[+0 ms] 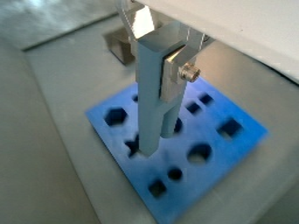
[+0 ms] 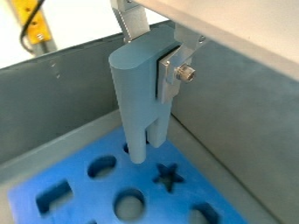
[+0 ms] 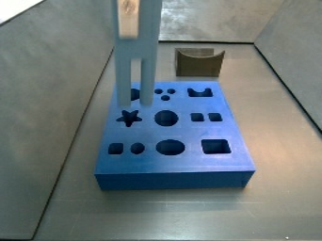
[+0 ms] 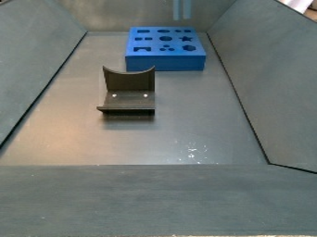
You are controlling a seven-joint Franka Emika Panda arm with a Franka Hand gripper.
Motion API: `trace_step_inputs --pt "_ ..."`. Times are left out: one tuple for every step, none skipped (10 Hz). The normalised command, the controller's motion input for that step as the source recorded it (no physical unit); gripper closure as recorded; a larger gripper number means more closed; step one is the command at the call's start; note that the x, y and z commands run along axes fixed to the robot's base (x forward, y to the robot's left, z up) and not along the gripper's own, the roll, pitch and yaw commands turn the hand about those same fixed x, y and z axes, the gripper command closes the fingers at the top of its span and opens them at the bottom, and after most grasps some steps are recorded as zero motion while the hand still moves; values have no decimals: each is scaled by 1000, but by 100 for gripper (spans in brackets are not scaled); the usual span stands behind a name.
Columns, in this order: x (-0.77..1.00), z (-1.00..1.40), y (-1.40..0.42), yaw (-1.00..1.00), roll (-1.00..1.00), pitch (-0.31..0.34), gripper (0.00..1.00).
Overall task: Pick up the square-circle object. Move up. Place the square-circle object on the fixture. Regrasp the square-circle object. Rotate the square-circle object. Move to above the board. Insert the square-circle object.
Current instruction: Insert the square-circle object.
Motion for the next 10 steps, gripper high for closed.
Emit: trace_step_inputs --pt "-9 -460 -714 -551 0 -63 100" --pt "-274 -306 -557 -426 0 -24 100" --pt "-169 -209 -191 -71 0 -49 100" --pt "-189 -249 -183 -149 0 -10 100" --pt "-140 -254 -94 -94 10 0 100" --pt "-83 -380 0 0 10 -56 100" --pt "-89 -460 0 9 14 -96 100" --pt "-54 -329 0 11 0 -91 100" --pt "137 -200 111 0 0 -74 100" --pt "231 -160 131 0 0 -106 100"
